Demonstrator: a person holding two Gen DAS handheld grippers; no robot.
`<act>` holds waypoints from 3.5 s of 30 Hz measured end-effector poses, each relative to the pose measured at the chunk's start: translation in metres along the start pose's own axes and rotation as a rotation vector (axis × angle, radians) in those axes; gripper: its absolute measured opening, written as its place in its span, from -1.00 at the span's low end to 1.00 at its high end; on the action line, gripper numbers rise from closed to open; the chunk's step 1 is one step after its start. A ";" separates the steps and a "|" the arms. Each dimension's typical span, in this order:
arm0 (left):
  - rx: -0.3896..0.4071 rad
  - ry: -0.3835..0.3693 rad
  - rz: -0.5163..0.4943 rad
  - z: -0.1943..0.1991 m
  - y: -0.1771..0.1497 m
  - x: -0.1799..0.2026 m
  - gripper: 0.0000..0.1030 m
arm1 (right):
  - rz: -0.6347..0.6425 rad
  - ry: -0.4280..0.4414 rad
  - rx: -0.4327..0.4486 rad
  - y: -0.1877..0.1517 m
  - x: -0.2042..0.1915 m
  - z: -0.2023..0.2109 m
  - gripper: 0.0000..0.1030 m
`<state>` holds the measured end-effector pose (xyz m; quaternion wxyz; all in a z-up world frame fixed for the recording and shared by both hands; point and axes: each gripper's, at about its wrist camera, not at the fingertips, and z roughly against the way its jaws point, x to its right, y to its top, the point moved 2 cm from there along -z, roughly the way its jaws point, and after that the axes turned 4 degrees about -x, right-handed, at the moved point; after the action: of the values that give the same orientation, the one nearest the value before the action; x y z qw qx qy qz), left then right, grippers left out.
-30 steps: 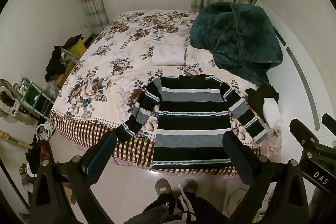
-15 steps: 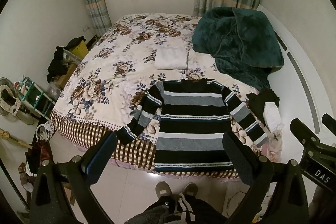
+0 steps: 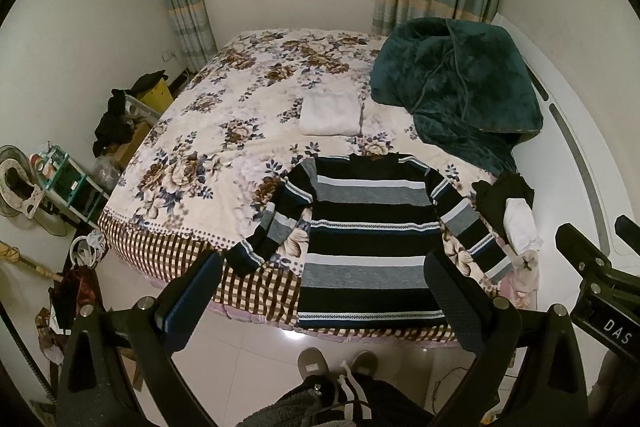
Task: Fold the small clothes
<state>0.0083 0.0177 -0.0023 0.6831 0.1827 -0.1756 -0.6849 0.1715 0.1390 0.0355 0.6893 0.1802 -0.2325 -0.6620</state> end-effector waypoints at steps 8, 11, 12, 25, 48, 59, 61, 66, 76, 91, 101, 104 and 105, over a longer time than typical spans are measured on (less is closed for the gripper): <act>0.001 0.000 -0.001 0.001 0.002 -0.001 1.00 | 0.000 0.002 0.003 0.000 -0.001 0.002 1.00; 0.004 0.003 0.002 0.002 0.003 -0.002 1.00 | 0.001 0.004 0.006 0.001 -0.003 0.004 1.00; 0.005 0.002 0.004 0.004 0.004 -0.003 1.00 | 0.003 0.002 0.008 0.001 -0.004 0.004 1.00; 0.012 0.003 0.001 0.006 0.008 -0.003 1.00 | -0.001 0.006 0.012 0.005 -0.006 0.008 1.00; 0.033 -0.002 0.004 0.012 0.015 0.010 1.00 | -0.001 0.007 0.019 -0.001 -0.006 0.009 1.00; 0.040 0.058 -0.036 -0.059 0.028 0.007 1.00 | -0.130 -0.002 -0.061 0.022 0.020 -0.033 1.00; 0.031 0.076 -0.062 -0.089 0.029 0.007 1.00 | -0.203 -0.024 -0.098 0.019 0.042 -0.062 1.00; -0.073 0.074 -0.107 -0.183 0.025 0.015 1.00 | -0.429 -0.119 -0.192 -0.017 0.115 -0.151 1.00; -0.299 0.176 -0.105 -0.382 0.025 0.078 1.00 | -0.930 -0.171 -0.432 -0.174 0.302 -0.378 1.00; -0.546 0.247 -0.022 -0.625 -0.006 0.115 1.00 | -1.325 -0.160 -0.378 -0.321 0.409 -0.637 0.85; -0.428 0.235 -0.026 -0.657 0.027 0.082 1.00 | -1.089 -0.277 -0.323 -0.238 0.354 -0.635 -0.79; -0.392 0.249 0.006 -0.650 0.042 0.053 1.00 | -0.887 -0.284 -0.266 -0.155 0.292 -0.608 -0.80; -0.376 0.252 0.026 -0.646 0.047 0.039 1.00 | -0.827 -0.258 -0.248 -0.126 0.268 -0.604 -0.80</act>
<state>0.3664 -0.0157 -0.5428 0.7305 0.1337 0.0396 -0.6686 0.4088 -0.1715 -0.5123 0.3487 0.0899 -0.1440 -0.9217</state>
